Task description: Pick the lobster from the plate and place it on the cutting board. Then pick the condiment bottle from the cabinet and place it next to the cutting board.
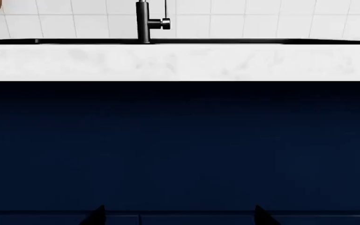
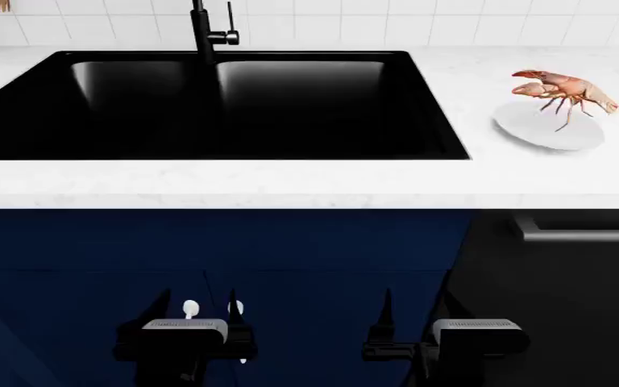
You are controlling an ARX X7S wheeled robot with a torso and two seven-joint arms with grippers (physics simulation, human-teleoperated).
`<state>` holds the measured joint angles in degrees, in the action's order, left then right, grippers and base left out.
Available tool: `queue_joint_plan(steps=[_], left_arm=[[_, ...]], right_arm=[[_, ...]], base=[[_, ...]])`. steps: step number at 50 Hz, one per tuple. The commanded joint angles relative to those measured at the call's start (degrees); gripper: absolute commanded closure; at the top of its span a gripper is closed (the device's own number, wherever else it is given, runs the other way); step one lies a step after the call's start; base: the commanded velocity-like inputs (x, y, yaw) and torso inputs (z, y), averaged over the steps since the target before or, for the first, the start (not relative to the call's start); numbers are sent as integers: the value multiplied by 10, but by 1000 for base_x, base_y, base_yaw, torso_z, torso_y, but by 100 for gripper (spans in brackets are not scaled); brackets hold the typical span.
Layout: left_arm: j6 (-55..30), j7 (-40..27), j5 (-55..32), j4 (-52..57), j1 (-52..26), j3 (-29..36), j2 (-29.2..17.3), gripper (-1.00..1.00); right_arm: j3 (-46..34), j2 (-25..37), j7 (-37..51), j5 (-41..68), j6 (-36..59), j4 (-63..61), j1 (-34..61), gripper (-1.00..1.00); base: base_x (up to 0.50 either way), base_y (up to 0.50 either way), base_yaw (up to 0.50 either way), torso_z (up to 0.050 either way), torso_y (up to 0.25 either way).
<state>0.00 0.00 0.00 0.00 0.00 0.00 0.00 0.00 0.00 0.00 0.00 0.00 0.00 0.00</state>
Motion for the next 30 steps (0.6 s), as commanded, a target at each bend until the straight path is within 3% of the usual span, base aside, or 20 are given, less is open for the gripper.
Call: queue_joint_plan(steps=[1, 11, 19, 30], left_arm=[[3, -8, -11, 0, 1, 10, -9, -100], [62, 12, -71, 0, 16, 29, -27, -100], [95, -4, -54, 9, 22, 37, -41, -100], [-29, 51, -67, 152, -31, 50, -125, -100]], right_arm=[[-11, 9, 9, 12, 5, -5, -1, -100], [-29, 26, 11, 44, 7, -17, -5, -100], [-37, 48, 8, 55, 30, -59, -6, -100], [-32, 138, -29, 90, 246, -267, 43, -100]], base=[[0, 0, 0, 0, 0], [0, 0, 0, 2, 0], [0, 0, 0, 50, 0], [0, 0, 0, 50, 0]])
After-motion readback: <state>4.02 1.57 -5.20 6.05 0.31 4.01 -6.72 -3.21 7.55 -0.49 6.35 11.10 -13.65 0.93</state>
